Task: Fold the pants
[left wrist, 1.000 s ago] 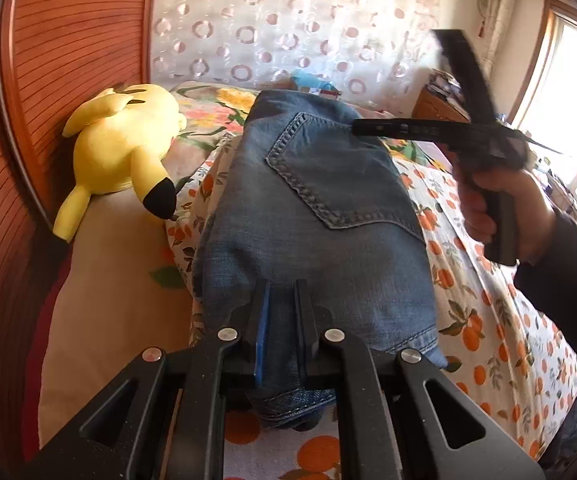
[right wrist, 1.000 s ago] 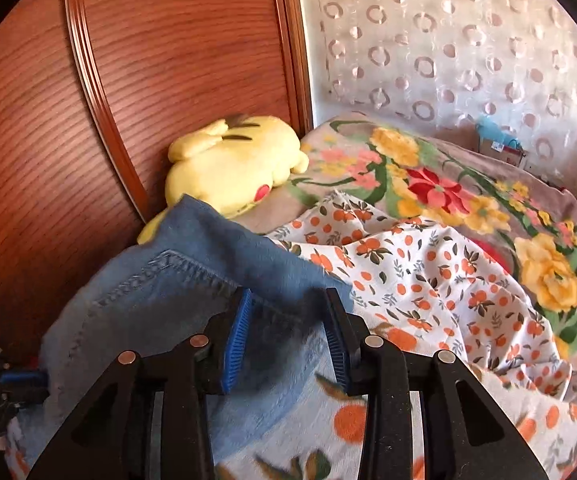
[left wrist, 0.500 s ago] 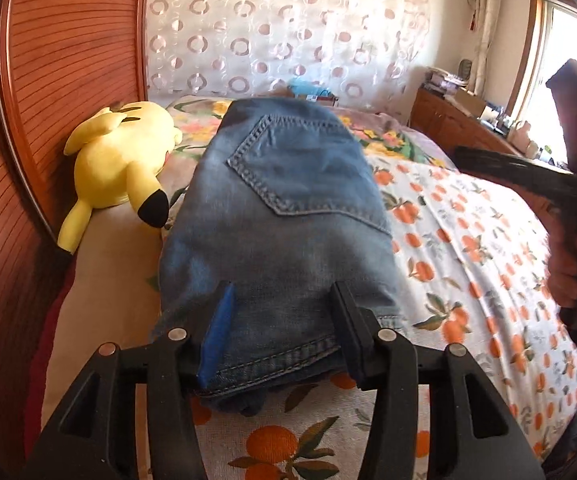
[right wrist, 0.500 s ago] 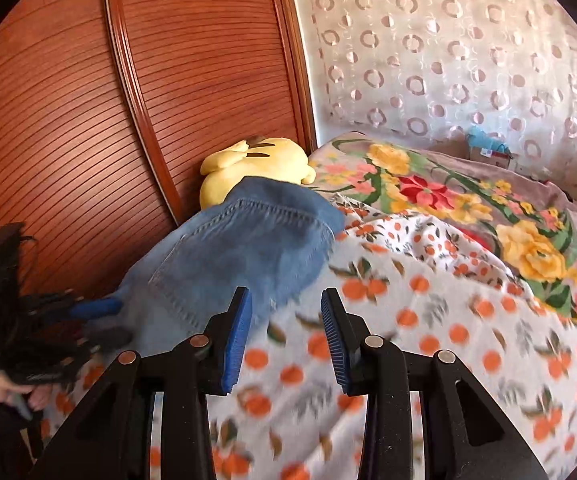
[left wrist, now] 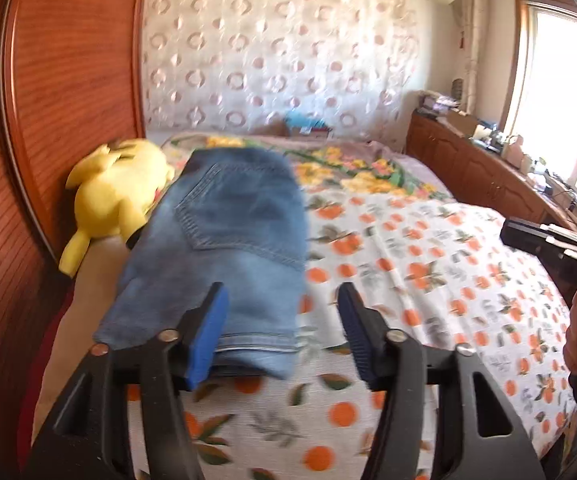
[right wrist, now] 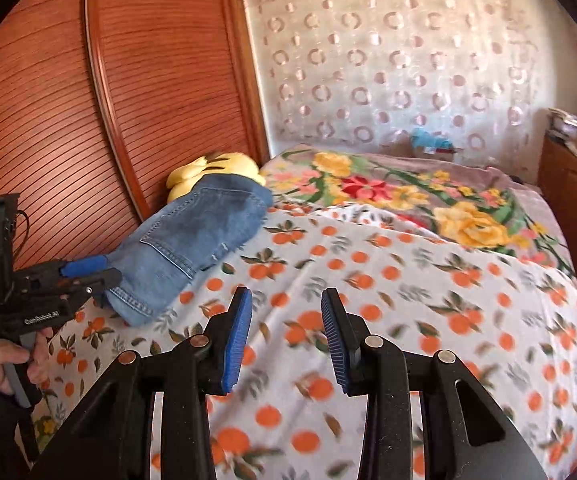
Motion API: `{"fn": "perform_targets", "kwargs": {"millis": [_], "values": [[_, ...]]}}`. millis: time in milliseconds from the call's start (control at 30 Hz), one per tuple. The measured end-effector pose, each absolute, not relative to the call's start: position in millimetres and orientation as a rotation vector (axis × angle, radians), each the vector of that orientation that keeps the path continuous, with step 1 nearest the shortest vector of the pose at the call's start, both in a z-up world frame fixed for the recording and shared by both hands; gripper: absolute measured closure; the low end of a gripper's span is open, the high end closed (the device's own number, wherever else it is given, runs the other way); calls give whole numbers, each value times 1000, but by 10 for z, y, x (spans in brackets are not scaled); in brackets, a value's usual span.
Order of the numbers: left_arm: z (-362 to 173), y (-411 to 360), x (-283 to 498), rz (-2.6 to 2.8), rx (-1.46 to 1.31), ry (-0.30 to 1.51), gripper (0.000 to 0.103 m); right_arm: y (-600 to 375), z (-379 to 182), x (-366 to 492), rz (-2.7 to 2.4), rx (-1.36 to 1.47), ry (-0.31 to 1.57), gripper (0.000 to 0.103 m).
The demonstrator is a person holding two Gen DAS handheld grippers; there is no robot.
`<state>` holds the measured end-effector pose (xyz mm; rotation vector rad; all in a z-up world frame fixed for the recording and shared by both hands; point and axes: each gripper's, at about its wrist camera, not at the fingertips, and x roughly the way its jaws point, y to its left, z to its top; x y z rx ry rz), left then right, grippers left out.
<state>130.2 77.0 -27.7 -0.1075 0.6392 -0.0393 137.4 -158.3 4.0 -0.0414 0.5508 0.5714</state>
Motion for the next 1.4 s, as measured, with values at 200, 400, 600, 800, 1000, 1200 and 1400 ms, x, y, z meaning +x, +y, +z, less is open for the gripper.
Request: {"fn": "perform_targets", "kwargs": {"millis": [200, 400, 600, 800, 1000, 1200, 1400], "values": [[-31, 372, 1141, -61, -38, 586, 21, -1921, 127, 880, 513, -12, 519, 66], [166, 70, 967, -90, -2, 555, 11, -2055, 162, 516, 463, -11, 496, 65], [260, -200, 799, -130, 16, 534, 5, -2119, 168, 188, 415, -2, 491, 57], [338, -368, 670, -142, 5, 511, 5, -2157, 279, -58, 347, 1, 463, 38], [323, -452, 616, -103, 17, 519, 5, -2225, 337, -285, 284, 16, 452, 36], [268, -476, 522, -116, 8, 522, 5, -2274, 314, -447, 272, 23, 449, 36], [188, -435, 440, -108, -9, 535, 5, -2262, 297, -580, 251, 41, 445, 36]]}}
